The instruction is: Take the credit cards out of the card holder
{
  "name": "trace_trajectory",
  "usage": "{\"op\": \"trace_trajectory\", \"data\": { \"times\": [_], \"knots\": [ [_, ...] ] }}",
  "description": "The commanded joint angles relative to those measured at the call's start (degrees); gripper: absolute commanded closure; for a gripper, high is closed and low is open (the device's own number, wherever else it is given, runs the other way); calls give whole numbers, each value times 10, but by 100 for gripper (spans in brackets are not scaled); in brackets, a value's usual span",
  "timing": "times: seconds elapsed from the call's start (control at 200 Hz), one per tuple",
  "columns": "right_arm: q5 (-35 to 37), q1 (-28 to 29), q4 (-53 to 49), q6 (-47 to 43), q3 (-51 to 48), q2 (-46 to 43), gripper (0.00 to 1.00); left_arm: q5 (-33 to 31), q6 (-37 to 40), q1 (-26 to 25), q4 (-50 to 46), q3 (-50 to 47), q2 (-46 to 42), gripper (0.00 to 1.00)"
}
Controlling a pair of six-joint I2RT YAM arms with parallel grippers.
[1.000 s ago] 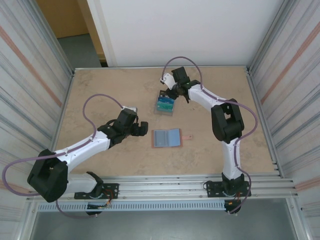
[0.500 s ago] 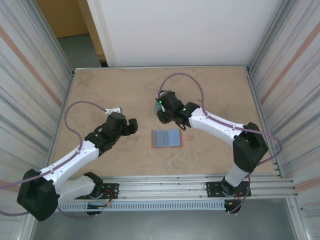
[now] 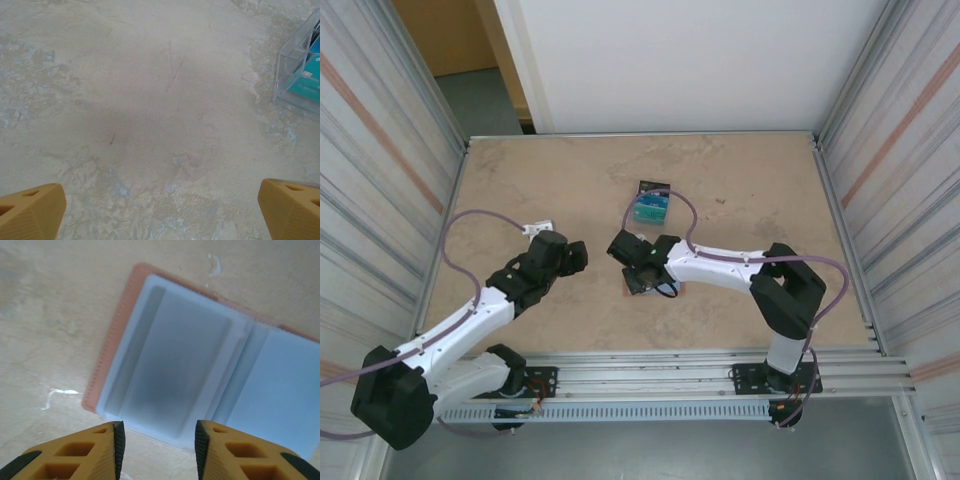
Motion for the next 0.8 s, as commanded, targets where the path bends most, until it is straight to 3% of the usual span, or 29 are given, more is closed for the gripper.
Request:
{"op": "trace_trajectory", "data": {
  "times": [0.0,0.676,0.797],
  "knots": [
    [-10,-2,-14,18,22,18,53,-19,-17,4,-10,-8,-3,1],
    [-60,-24,25,10,22,73,45,-9,-26,4,-10,-14,2,1],
    [-59,-26,21,12,18,75,50,-8,-25,4,-10,-11,6,1]
  ]
}}
